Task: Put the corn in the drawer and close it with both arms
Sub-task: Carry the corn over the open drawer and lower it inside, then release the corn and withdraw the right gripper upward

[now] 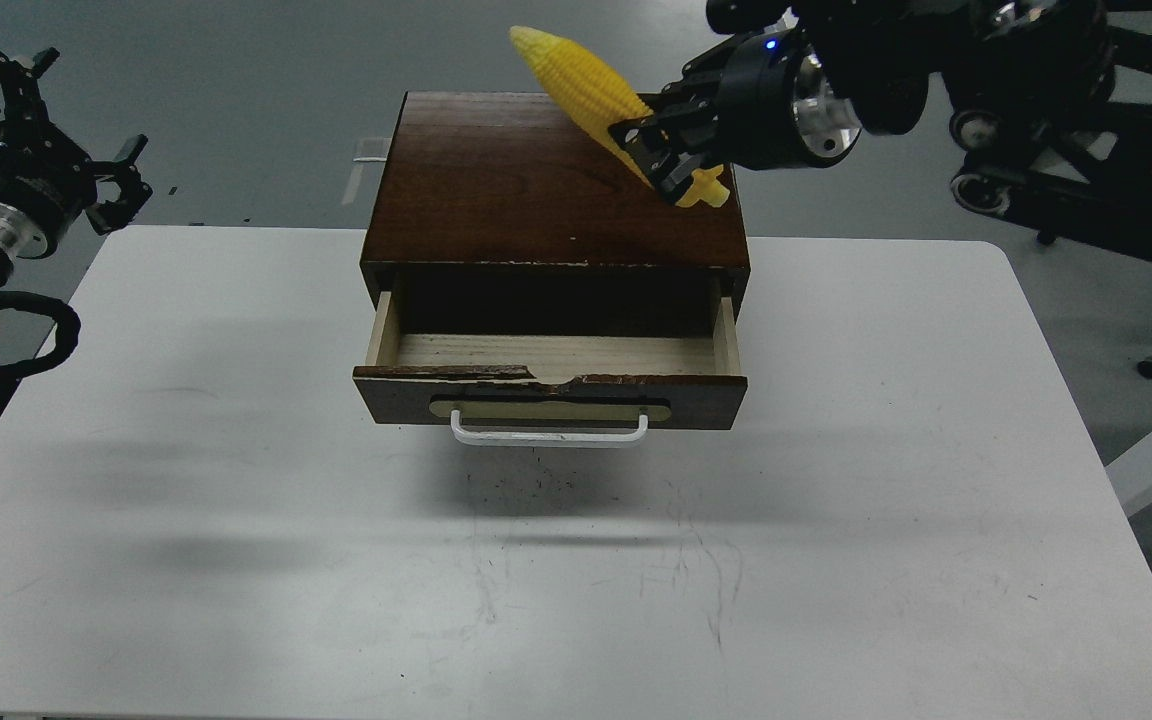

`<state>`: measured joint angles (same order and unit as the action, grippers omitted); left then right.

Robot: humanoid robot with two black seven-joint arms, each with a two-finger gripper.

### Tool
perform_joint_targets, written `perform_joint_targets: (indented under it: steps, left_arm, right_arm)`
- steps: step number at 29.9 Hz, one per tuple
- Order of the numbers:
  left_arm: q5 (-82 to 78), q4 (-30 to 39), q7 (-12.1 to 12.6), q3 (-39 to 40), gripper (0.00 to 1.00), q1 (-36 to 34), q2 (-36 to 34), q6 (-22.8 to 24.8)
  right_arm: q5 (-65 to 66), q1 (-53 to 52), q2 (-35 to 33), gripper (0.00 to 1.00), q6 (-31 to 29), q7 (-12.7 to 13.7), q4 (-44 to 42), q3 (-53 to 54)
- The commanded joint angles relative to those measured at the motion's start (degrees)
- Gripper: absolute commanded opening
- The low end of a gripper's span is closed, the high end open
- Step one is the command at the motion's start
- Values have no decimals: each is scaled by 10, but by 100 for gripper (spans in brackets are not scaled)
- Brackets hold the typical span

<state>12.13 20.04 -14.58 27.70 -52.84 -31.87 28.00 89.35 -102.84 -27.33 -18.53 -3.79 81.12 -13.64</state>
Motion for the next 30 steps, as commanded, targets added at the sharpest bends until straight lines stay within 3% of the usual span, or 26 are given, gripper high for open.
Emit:
perform_joint_targets:
  steps: [1, 10, 11, 12, 14, 25, 30]
  left_arm:
    - [3, 0, 0, 2, 98, 0, 0, 0]
    - [3, 0, 0, 9, 98, -1, 0, 0]
    - [3, 0, 0, 9, 98, -2, 0, 0]
    - [3, 0, 0, 10, 98, -2, -2, 0]
    - [2, 0, -1, 9, 98, -2, -6, 0]
    - [3, 0, -2, 10, 98, -4, -6, 0]
    - [1, 1, 8, 9, 98, -16, -7, 0]
  right_arm:
    - [54, -3, 34, 0, 0, -20, 15, -25]
    - [143, 7, 71, 2, 0, -57, 21, -71]
    - [144, 11, 74, 13, 1, -58, 19, -72]
    - [143, 14, 74, 32, 1, -58, 19, -70]
    - [142, 23, 74, 55, 2, -58, 19, -70]
    - [131, 34, 67, 74, 3, -58, 14, -61]
    - [47, 39, 60, 86, 3, -60, -13, -10]
